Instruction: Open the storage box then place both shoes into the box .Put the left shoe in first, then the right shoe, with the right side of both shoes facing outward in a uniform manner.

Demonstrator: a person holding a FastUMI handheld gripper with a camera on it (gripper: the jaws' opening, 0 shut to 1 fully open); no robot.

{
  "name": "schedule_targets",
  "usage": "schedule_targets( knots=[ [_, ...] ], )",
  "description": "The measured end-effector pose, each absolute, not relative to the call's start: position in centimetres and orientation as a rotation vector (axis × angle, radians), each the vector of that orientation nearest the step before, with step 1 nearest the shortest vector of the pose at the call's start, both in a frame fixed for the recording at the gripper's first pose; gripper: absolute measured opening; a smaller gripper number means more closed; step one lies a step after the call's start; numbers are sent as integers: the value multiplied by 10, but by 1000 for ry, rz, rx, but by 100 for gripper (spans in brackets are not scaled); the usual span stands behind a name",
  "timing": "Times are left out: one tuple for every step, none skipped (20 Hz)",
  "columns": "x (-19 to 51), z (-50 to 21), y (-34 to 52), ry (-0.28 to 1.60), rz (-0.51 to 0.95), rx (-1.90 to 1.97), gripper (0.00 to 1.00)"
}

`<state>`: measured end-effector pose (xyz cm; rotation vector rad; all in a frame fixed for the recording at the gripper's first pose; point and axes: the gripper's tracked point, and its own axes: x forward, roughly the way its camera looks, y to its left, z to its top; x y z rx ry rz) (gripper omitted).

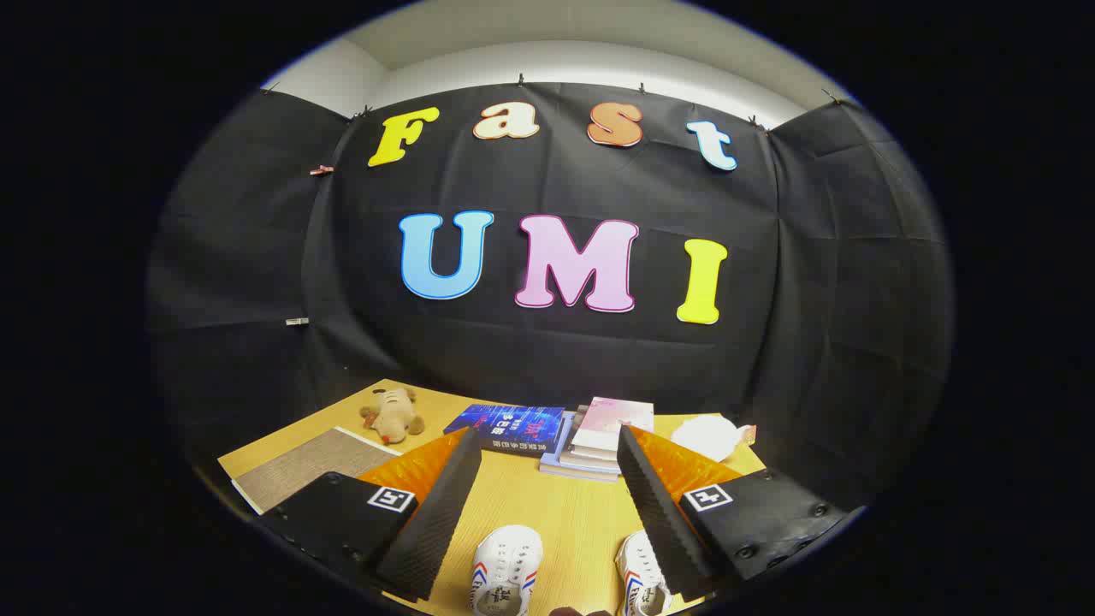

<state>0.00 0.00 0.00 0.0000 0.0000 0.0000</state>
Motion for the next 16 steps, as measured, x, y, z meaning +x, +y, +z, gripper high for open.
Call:
schedule_targets(
  knots=[
    [1, 0, 1, 3, 5, 11, 98],
    [1, 1, -1, 4, 2, 16, 98],
    [3, 1, -2, 4, 2, 20, 98],
    [4, 0, -2, 6, 2, 25, 98],
    [4, -2, -1, 11, 6, 31, 98],
    [4, -5, 0, 17, 10, 36, 98],
    [4, -6, 0, 24, 16, 39, 98],
    [3, -8, 1, 28, 21, 40, 98],
    [3, -10, 1, 31, 26, 40, 98],
    [3, -11, 2, 33, 32, 41, 98],
    [3, -13, 3, 37, 36, 42, 98],
    [4, -15, 4, 42, 42, 42, 98],
    [5, -16, 4, 45, 46, 42, 98],
    [5, -16, 4, 47, 50, 44, 98],
    [4, -17, 5, 49, 55, 46, 98],
    [5, -19, 6, 54, 60, 47, 98]
  ],
)
